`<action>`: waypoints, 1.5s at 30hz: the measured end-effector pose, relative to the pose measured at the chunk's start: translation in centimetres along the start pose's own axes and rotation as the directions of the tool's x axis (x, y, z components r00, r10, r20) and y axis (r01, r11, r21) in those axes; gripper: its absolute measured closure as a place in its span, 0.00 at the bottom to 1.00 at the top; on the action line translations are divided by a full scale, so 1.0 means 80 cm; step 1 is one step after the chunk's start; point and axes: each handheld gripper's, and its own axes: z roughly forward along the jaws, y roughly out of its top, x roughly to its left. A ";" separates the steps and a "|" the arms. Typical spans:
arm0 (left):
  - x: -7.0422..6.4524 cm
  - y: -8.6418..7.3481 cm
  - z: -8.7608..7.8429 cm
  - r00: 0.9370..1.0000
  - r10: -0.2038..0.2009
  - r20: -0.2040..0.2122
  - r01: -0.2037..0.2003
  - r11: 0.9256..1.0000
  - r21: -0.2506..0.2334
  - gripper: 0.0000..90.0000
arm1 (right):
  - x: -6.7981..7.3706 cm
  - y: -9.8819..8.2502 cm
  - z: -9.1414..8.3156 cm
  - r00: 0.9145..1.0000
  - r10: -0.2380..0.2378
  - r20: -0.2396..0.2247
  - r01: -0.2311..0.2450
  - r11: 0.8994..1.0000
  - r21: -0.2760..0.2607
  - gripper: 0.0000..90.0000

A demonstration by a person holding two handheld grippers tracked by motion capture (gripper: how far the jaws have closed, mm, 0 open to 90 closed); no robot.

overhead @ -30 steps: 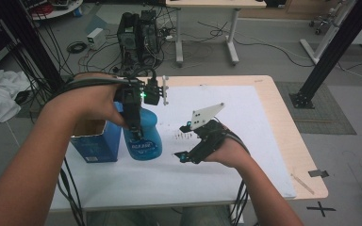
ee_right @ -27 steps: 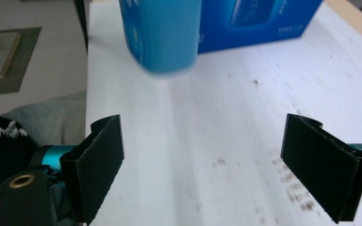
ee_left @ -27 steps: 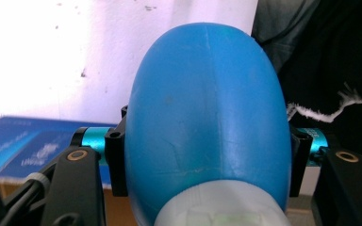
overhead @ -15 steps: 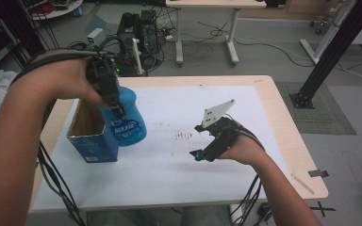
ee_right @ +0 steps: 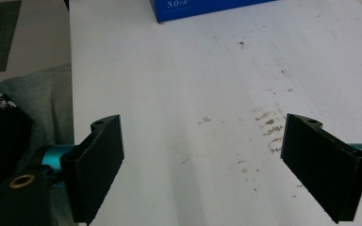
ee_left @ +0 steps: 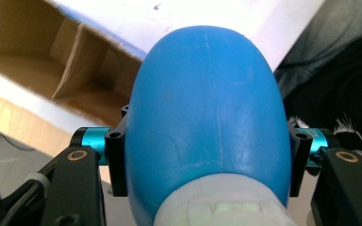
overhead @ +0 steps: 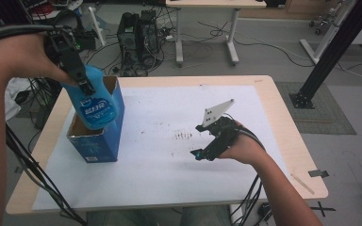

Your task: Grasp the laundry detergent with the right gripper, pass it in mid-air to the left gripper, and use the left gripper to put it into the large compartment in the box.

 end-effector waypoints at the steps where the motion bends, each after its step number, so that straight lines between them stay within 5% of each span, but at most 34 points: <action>1: 0.005 -0.002 -0.001 1.000 -0.001 -0.002 0.001 1.000 0.010 0.43 | -0.001 0.000 0.001 1.000 -0.006 0.002 0.006 1.000 0.004 0.15; 7: 0.026 -0.009 0.000 0.998 -0.069 -0.009 0.069 0.998 0.005 0.43 | -0.004 -0.002 0.004 1.000 0.002 0.001 -0.002 1.000 0.012 0.15; 13: 0.041 -0.010 0.009 0.989 -0.150 -0.017 0.150 0.989 0.018 0.43 | -0.005 -0.002 0.005 1.000 0.007 0.000 -0.007 1.000 0.024 0.14; 23: 0.058 -0.010 0.035 0.974 -0.224 -0.032 0.225 0.974 0.033 0.42 | -0.003 -0.002 0.005 1.000 0.015 0.003 -0.015 1.000 0.022 0.15; 24: 0.061 -0.010 0.038 0.977 -0.212 -0.033 0.213 0.976 0.050 0.42 | -0.003 -0.002 0.006 1.000 0.014 0.004 -0.014 1.000 0.021 0.15; 30: 0.067 -0.012 0.064 0.961 -0.274 -0.039 0.275 0.960 0.041 0.42 | -0.003 -0.001 0.008 1.000 -0.009 0.001 0.009 1.000 0.020 0.15; 36: 0.072 -0.008 0.092 0.963 -0.268 -0.028 0.269 0.961 0.063 0.42 | -0.001 0.001 0.012 1.000 -0.002 -0.005 0.002 1.000 0.030 0.15; 38: 0.072 -0.008 0.102 0.959 -0.282 -0.022 0.282 0.958 0.053 0.42 | -0.001 0.002 0.013 1.000 -0.008 -0.006 0.008 0.999 0.034 0.15; 40: 0.076 -0.008 0.110 0.966 -0.259 -0.022 0.260 0.963 0.068 0.42 | -0.001 0.003 0.014 1.000 -0.016 -0.011 0.016 0.999 0.033 0.15; 43: 0.079 -0.008 0.123 0.965 -0.263 -0.005 0.263 0.962 0.072 0.42 | -0.001 0.003 0.014 1.000 -0.012 -0.014 0.012 0.999 0.039 0.15; 45: 0.080 -0.007 0.131 0.970 -0.244 -0.010 0.244 0.966 0.082 0.42 | 0.000 0.003 0.015 1.000 -0.006 -0.017 0.007 0.999 0.041 0.15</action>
